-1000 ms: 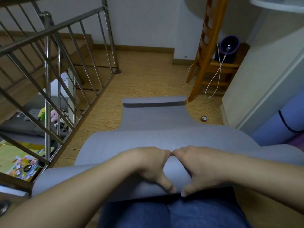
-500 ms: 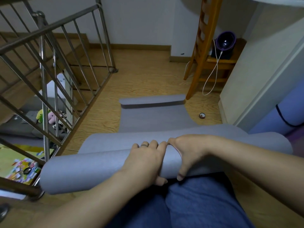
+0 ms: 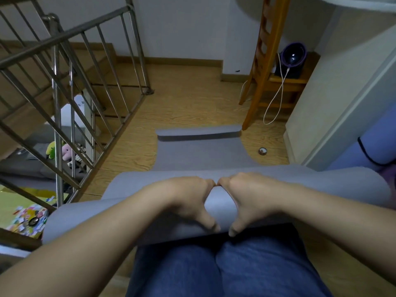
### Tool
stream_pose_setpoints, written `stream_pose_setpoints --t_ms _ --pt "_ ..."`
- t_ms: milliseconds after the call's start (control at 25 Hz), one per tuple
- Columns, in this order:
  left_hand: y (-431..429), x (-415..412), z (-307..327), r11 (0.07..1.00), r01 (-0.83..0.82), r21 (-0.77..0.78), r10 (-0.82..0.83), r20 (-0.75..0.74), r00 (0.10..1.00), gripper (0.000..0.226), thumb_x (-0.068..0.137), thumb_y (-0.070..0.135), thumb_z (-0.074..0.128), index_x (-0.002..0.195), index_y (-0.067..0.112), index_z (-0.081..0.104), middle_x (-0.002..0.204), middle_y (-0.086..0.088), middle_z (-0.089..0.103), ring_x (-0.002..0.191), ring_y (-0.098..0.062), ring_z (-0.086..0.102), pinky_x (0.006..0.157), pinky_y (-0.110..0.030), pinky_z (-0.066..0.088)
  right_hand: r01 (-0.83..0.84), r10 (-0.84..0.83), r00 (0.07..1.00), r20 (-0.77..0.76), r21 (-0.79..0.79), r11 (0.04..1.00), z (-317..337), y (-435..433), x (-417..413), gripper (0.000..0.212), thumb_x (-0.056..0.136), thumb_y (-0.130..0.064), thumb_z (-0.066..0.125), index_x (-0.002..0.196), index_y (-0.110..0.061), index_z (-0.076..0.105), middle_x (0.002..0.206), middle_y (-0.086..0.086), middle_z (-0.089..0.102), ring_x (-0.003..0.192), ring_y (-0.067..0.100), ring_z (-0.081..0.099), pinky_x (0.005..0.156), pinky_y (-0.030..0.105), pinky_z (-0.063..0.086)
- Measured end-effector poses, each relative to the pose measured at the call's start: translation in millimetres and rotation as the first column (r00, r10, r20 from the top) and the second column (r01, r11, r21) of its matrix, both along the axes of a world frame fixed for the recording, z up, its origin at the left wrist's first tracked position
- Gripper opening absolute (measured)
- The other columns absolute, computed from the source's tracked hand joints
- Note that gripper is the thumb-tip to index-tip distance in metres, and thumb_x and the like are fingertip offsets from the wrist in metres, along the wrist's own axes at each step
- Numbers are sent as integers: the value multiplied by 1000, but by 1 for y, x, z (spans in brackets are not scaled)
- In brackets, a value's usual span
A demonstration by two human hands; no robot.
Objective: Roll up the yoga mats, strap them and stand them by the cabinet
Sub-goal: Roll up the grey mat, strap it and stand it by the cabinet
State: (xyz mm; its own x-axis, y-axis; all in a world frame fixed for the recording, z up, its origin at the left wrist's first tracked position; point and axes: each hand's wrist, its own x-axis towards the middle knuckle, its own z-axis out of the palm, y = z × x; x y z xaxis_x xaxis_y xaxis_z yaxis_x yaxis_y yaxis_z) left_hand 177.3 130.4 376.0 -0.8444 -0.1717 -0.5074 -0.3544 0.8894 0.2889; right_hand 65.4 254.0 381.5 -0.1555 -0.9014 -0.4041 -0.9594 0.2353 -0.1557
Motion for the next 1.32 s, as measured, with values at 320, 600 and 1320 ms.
stream_pose_setpoints --t_ms 320,600,1320 --pt "0 4 -2 951 -26 308 -60 267 962 60 70 54 76 120 27 57 112 9 66 102 -14 63 94 -33 50 -62 -32 964 266 338 939 -2 -9 2 74 58 -51 85 119 -27 50 110 -10 61 99 11 59 88 27 50" --pt "43 27 0 927 72 -368 -97 -51 994 69 88 54 53 141 16 30 131 -9 41 120 -28 45 92 -38 41 -66 -87 910 405 350 934 -15 -18 -17 65 54 -49 86 110 -32 59 105 -14 67 98 7 64 93 31 51" --pt "10 21 -29 902 -85 -423 -69 -337 939 75 85 69 14 142 23 31 138 -1 49 123 -24 48 99 -37 34 -37 1 983 -182 -194 980 -32 1 10 88 68 -58 70 136 -16 33 128 3 46 117 24 45 99 38 35"
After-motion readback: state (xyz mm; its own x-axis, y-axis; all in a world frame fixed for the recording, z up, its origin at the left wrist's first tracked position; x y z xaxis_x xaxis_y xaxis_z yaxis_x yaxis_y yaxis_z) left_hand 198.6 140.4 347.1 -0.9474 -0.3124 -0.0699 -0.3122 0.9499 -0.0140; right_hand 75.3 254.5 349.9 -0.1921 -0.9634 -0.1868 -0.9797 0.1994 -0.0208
